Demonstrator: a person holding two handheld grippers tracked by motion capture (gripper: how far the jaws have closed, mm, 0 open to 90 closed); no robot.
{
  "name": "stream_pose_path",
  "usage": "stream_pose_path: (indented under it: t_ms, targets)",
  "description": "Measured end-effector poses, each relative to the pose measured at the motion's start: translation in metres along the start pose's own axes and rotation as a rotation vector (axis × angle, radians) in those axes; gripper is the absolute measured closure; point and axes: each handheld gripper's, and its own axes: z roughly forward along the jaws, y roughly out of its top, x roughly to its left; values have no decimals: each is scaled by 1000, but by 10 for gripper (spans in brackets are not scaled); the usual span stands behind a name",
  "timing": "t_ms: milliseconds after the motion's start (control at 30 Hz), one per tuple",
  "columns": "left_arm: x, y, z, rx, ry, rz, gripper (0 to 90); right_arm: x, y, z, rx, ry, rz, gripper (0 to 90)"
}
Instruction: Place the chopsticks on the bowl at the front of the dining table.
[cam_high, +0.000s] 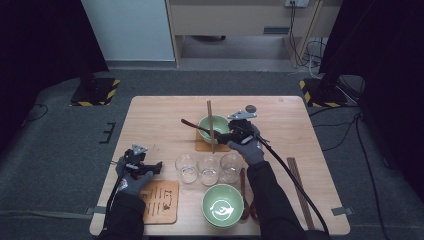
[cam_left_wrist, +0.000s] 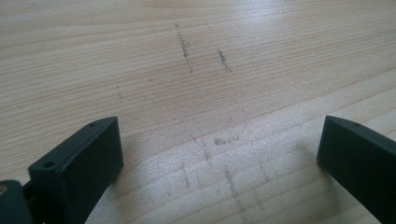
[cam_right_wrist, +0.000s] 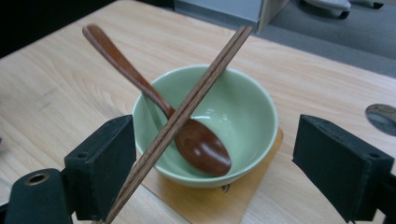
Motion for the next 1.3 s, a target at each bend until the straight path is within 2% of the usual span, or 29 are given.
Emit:
stream_pose_path:
  t_ms: [100,500,733,1300]
  targets:
    - [0,0,0,0,0,0,0,3,-3,5,16,9,-15,138]
    - [0,0,0,0,0,0,0,6,-12,16,75,-13,-60,133]
    - [0,0,0,0,0,0,0,6,-14,18,89,-23,-73,132]
    - [0,0,0,0,0,0,0,8,-17,21,102,9,-109,130]
